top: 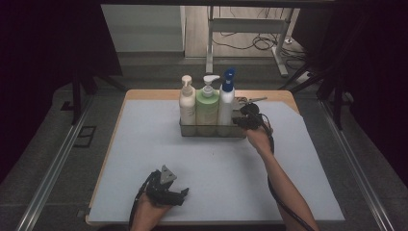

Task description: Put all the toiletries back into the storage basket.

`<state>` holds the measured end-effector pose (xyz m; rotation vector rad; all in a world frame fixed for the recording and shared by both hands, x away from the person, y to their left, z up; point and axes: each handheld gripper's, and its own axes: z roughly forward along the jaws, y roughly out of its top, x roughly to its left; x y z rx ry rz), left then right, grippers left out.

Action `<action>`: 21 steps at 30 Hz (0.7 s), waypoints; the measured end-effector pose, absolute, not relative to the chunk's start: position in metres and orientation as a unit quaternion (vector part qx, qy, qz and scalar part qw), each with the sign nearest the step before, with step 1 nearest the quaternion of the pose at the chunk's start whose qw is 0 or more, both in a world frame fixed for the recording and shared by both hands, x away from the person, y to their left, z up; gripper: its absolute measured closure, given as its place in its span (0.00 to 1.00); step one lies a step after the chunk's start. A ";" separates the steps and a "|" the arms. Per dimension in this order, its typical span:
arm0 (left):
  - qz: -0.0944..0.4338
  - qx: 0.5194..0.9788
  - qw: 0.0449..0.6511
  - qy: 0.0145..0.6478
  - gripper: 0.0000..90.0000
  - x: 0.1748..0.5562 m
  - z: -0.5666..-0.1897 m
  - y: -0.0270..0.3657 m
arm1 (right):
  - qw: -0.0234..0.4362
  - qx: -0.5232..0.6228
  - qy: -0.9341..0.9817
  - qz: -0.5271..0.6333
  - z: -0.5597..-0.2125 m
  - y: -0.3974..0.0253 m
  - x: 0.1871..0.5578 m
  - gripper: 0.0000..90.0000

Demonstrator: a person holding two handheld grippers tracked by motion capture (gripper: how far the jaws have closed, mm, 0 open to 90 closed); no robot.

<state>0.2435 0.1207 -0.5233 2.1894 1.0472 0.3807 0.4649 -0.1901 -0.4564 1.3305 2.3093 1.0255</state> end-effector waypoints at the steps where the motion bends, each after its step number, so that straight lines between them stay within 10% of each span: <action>1: 0.146 0.840 0.336 0.402 0.12 0.243 -0.523 0.121 | 0.142 0.461 0.800 0.356 -0.457 -0.190 0.465 1.00; 21: 0.146 0.839 0.336 0.402 0.12 0.243 -0.523 0.121 | 0.167 0.451 0.801 0.357 -0.449 -0.198 0.458 0.81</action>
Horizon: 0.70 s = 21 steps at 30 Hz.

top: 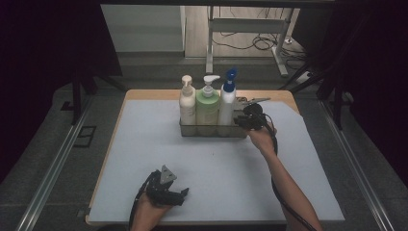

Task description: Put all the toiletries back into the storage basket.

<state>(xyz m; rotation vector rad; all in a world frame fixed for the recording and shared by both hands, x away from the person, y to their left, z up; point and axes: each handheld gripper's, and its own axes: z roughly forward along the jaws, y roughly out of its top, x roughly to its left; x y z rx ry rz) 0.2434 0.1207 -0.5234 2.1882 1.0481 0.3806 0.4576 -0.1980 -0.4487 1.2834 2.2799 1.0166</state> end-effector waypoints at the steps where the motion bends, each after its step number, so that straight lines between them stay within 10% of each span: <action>1: 0.146 0.839 0.336 0.402 0.12 0.243 -0.523 0.121 | 0.168 0.449 0.801 0.358 -0.448 -0.199 0.457 0.80; 21: 0.146 0.839 0.336 0.402 0.12 0.243 -0.523 0.121 | 0.173 0.438 0.804 0.363 -0.435 -0.205 0.444 0.55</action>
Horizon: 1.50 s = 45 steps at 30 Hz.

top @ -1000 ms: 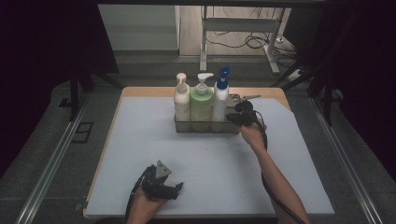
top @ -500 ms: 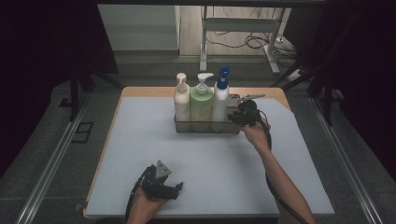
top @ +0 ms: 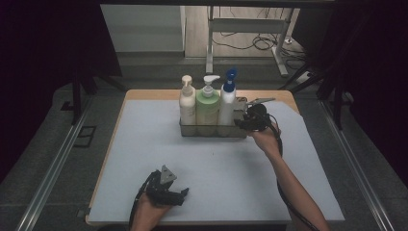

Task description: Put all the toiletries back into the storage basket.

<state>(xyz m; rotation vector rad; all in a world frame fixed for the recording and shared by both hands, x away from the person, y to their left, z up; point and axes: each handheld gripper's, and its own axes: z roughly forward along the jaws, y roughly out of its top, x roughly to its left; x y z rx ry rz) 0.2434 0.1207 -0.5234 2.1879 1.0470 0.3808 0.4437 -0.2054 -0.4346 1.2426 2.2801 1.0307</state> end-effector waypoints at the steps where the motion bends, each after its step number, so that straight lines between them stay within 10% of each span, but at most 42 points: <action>1: 0.146 0.839 0.337 0.402 0.12 0.243 -0.523 0.121 | 0.175 0.437 0.804 0.364 -0.435 -0.205 0.443 0.53; 45: 0.146 0.837 0.339 0.404 0.12 0.243 -0.524 0.120 | 0.177 0.393 0.823 0.370 -0.426 -0.232 0.386 0.24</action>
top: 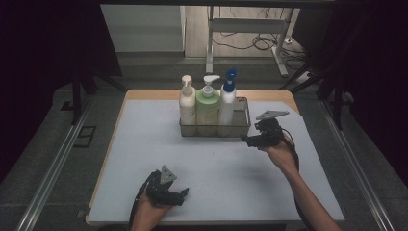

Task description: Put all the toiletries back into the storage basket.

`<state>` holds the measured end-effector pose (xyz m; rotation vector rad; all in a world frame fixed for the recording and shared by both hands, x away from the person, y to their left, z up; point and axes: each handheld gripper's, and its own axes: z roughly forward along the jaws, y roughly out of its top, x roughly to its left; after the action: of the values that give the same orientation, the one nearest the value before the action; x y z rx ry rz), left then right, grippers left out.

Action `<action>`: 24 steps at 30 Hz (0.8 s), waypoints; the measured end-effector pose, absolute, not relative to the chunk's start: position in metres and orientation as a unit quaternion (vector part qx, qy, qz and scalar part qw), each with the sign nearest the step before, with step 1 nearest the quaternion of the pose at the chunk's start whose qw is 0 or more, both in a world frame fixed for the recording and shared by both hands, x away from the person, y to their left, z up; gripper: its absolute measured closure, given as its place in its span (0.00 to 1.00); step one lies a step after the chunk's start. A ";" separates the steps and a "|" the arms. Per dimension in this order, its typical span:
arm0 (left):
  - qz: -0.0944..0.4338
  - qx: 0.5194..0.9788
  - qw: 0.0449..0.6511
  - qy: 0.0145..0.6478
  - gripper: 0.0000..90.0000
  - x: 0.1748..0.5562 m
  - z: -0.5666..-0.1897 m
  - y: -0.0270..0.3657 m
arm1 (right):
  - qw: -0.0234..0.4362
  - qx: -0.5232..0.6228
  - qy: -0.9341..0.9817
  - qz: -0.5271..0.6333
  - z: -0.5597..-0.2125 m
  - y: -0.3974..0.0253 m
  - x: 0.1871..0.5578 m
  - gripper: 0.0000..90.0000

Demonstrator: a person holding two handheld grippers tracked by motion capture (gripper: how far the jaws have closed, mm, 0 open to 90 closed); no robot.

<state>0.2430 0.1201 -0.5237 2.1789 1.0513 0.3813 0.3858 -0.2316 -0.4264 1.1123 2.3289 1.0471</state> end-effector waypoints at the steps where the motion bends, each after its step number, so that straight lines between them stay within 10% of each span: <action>1: 0.146 0.837 0.339 0.404 0.12 0.243 -0.524 0.120 | 0.177 0.392 0.824 0.369 -0.426 -0.232 0.384 0.23; 24: 0.147 0.837 0.339 0.403 0.12 0.243 -0.524 0.120 | 0.179 0.352 0.851 0.347 -0.422 -0.253 0.340 0.07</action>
<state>0.2429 0.1203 -0.5237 2.1790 1.0501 0.3837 0.3397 -0.2531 -0.4224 0.9940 2.4049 0.9821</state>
